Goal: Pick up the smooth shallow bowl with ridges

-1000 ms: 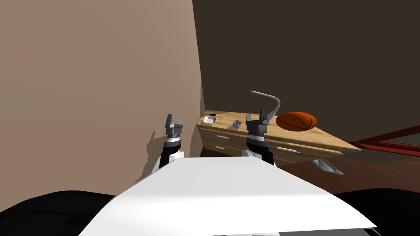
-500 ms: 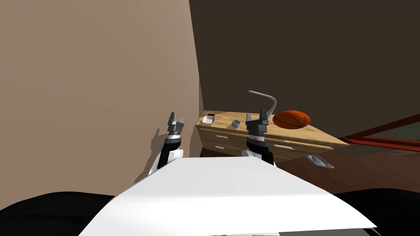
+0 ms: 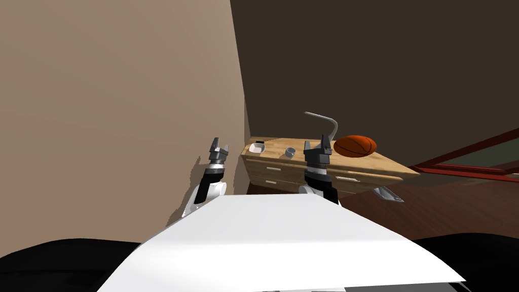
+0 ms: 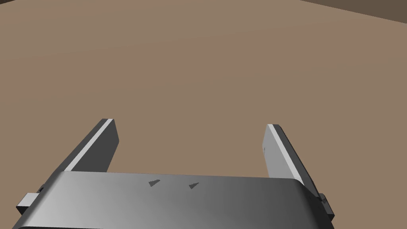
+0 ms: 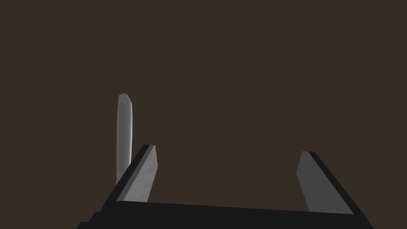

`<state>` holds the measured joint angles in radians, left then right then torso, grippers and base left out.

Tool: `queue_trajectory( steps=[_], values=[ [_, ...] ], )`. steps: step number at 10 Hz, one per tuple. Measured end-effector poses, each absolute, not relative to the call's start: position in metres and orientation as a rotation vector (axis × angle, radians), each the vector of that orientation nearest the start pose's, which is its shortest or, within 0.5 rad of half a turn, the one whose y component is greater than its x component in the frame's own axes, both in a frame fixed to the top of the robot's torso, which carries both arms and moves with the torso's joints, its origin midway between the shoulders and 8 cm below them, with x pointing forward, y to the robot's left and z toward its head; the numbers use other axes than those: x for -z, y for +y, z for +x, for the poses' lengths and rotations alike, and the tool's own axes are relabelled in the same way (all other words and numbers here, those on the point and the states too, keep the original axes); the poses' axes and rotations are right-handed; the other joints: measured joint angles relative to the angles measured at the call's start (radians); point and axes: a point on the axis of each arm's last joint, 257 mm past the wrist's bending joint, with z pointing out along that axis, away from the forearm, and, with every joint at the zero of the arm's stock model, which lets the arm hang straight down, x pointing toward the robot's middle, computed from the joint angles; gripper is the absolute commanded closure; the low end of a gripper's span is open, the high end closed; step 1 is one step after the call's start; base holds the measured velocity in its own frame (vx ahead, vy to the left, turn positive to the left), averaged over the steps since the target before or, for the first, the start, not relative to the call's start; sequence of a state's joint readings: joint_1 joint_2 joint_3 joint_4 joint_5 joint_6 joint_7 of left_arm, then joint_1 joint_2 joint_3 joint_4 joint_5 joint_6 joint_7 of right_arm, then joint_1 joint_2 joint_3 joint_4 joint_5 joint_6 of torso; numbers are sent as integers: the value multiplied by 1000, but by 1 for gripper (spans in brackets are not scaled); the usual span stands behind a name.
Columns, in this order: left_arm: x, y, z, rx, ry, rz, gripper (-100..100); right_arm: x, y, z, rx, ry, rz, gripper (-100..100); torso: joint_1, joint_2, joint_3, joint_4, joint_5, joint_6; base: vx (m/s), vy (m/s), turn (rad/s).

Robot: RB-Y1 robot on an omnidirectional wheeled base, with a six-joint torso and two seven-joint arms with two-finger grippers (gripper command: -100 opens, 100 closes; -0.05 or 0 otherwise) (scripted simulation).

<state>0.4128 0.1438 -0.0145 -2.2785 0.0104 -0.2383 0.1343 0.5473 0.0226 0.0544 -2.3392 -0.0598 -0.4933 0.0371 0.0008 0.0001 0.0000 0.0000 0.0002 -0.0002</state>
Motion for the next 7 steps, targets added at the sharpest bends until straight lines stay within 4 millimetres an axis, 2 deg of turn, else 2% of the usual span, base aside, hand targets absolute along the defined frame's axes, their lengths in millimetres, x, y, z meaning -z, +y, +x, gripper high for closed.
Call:
queue_trajectory(
  steps=[7],
  values=[
    [5, 258, 418, 1379, 893, -846, -100, -34, -275, 331, -1344, 558, 697, 0, 0, 0, 0, 0, 0, 0, -4, 10, -65]
  ],
)
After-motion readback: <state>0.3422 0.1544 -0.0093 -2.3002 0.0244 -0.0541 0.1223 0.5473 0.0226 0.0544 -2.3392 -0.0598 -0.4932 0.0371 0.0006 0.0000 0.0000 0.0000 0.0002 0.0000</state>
